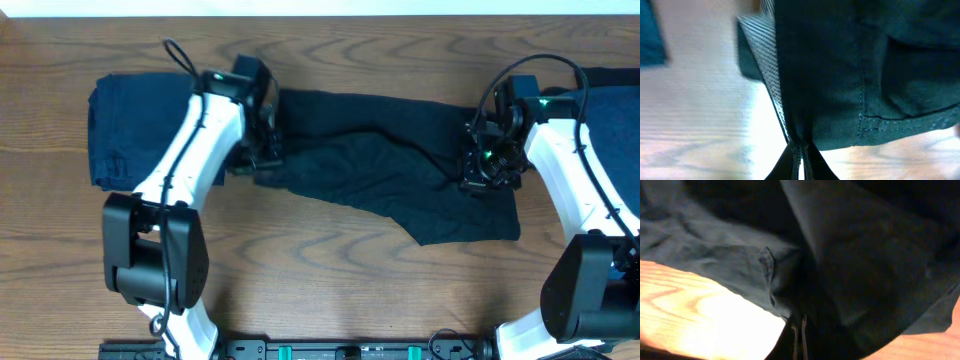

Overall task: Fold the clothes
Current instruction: 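Lift both pants ends with both grippers and pull them upward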

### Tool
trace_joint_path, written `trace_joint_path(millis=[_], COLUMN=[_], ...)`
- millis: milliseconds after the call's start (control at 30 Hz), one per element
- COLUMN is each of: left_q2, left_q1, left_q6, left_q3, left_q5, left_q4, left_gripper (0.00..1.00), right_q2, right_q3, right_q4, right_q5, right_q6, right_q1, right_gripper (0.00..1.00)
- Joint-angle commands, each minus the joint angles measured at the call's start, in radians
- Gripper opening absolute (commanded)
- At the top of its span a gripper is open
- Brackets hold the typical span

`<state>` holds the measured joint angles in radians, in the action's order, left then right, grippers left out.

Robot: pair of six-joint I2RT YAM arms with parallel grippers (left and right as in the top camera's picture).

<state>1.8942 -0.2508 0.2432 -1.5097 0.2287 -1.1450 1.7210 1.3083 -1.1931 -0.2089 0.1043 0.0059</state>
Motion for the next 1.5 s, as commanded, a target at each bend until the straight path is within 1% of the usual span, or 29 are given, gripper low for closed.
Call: trace_joint_path(millis=[0, 133, 267, 567, 833, 1033, 1167, 1233, 1333, 1467], left_q2=[-0.012, -0.012, -0.011, -0.010, -0.006, 0.025, 0.050, 0.051, 0.051, 0.034], left_q1=[-0.027, -0.041, -0.043, -0.043, -0.043, -0.043, -0.042, -0.042, -0.042, -0.041], left_q6=[0.037, 0.080, 0.086, 0.088, 0.088, 0.088, 0.088, 0.084, 0.018, -0.018], left_q3=[0.064, 0.158, 0.243, 0.360, 0.401, 0.410, 0.410, 0.410, 0.409, 0.382], left_q5=[-0.013, -0.013, -0.013, -0.013, -0.013, -0.019, -0.142, -0.180, -0.179, -0.178], left_q4=[0.023, 0.123, 0.227, 0.422, 0.569, 0.694, 0.757, 0.784, 0.828, 0.821], left_gripper=[0.06, 0.06, 0.06, 0.06, 0.06, 0.06, 0.06, 0.06, 0.06, 0.06], right_q2=[0.000, 0.000, 0.000, 0.000, 0.006, 0.034, 0.077, 0.098, 0.105, 0.073], right_q3=[-0.058, -0.131, -0.193, -0.330, -0.358, -0.358, -0.358, -0.358, -0.357, -0.332], right_q4=[0.000, 0.053, 0.122, 0.396, 0.661, 0.817, 0.906, 0.941, 0.977, 0.972], right_q5=[0.043, 0.053, 0.053, 0.056, 0.101, 0.100, 0.100, 0.100, 0.097, 0.092], right_q6=[0.054, 0.067, 0.068, 0.082, 0.082, 0.082, 0.082, 0.082, 0.066, 0.055], right_q1=[-0.005, -0.005, -0.005, -0.005, -0.005, -0.005, -0.003, -0.003, -0.003, -0.003], right_gripper=[0.01, 0.01, 0.01, 0.01, 0.01, 0.01, 0.01, 0.01, 0.01, 0.01])
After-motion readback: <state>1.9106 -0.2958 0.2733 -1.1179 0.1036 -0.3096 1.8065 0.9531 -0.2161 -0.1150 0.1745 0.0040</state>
